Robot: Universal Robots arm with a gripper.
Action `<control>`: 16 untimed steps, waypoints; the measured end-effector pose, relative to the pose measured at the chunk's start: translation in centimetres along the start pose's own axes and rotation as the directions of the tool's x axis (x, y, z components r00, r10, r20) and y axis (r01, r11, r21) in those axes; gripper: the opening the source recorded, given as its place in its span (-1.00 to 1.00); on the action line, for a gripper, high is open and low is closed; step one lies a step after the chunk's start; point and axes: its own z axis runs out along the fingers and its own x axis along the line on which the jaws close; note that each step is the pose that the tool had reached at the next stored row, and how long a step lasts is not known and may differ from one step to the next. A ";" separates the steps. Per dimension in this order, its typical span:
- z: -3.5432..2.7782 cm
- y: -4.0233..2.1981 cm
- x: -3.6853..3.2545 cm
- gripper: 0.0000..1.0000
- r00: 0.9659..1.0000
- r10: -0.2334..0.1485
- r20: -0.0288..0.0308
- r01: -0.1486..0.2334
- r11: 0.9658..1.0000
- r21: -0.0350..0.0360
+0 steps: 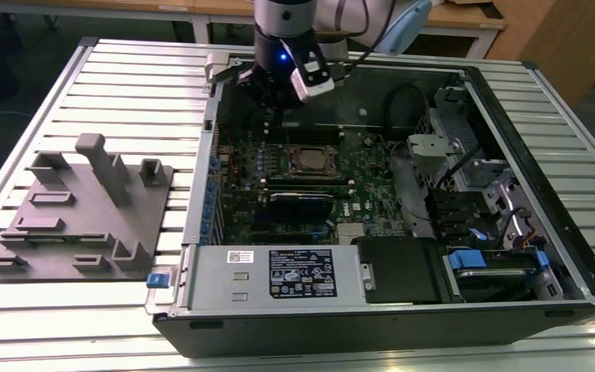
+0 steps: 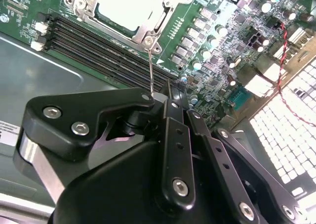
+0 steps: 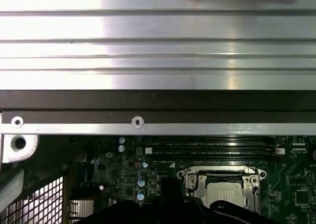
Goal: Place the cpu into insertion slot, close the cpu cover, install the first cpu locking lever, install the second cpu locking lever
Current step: 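Install the first cpu locking lever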
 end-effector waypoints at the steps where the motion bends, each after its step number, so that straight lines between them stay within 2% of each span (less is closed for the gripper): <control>1: 0.00 0.00 -0.09 -0.80 1.000 0.000 0.000 0.000 1.000 0.000; 16: 0.01 0.04 -1.87 -0.80 1.000 0.000 0.000 0.000 1.000 0.000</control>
